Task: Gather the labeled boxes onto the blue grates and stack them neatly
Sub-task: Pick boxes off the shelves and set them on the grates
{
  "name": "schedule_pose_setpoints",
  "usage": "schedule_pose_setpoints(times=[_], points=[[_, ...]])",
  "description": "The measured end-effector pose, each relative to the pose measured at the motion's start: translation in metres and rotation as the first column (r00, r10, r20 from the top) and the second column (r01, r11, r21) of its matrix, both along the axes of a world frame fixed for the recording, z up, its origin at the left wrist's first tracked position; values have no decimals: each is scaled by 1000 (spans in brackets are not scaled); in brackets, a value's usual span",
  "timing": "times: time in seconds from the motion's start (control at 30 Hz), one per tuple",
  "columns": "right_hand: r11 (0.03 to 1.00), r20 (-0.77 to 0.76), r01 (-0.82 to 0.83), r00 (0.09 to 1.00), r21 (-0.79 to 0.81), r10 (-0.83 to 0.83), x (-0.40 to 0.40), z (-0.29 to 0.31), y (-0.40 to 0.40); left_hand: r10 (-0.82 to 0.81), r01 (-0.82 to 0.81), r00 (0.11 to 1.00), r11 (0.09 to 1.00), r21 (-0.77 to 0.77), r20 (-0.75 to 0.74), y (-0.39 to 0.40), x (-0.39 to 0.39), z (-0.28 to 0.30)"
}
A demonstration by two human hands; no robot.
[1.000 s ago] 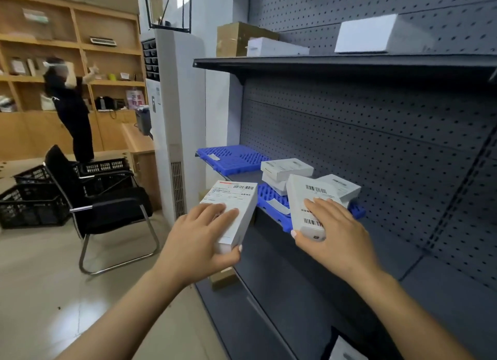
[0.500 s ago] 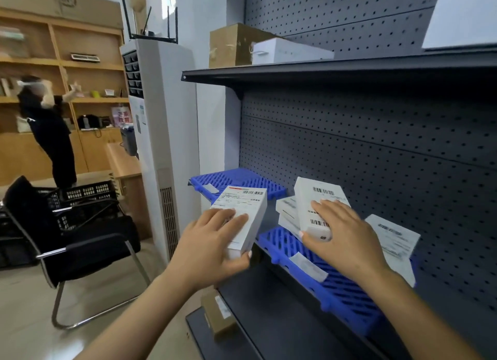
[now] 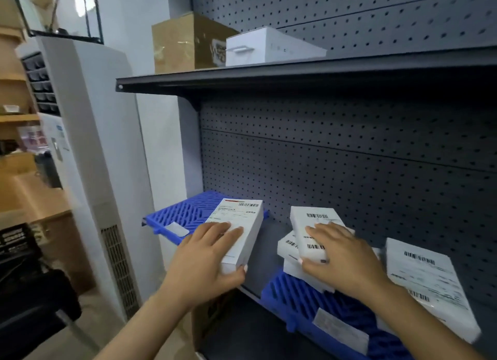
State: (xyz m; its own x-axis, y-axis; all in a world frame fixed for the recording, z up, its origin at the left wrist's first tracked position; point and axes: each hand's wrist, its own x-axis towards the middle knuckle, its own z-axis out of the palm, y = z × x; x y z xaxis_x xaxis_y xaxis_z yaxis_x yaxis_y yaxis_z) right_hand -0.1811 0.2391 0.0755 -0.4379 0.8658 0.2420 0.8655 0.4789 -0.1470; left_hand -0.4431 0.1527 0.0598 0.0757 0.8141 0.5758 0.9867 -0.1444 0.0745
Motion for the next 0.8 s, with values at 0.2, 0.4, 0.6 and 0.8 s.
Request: schedule_pose_setpoints(times=[0.2, 0.4, 0.6, 0.8], points=[[993, 73, 117, 991, -5, -116, -12, 5, -5, -155, 154, 988, 988, -27, -4, 40, -48, 6], [985, 100, 172, 980, 32, -175, -24, 4, -17, -280, 280, 960, 959, -41, 15, 65, -74, -1], [995, 53, 60, 997, 77, -64, -59, 4, -31, -306, 309, 951, 949, -68, 43, 70, -78, -4], [991, 88, -80, 994, 107, 71, -106, -1, -24, -276, 279, 960, 959, -45, 51, 68, -89, -2]])
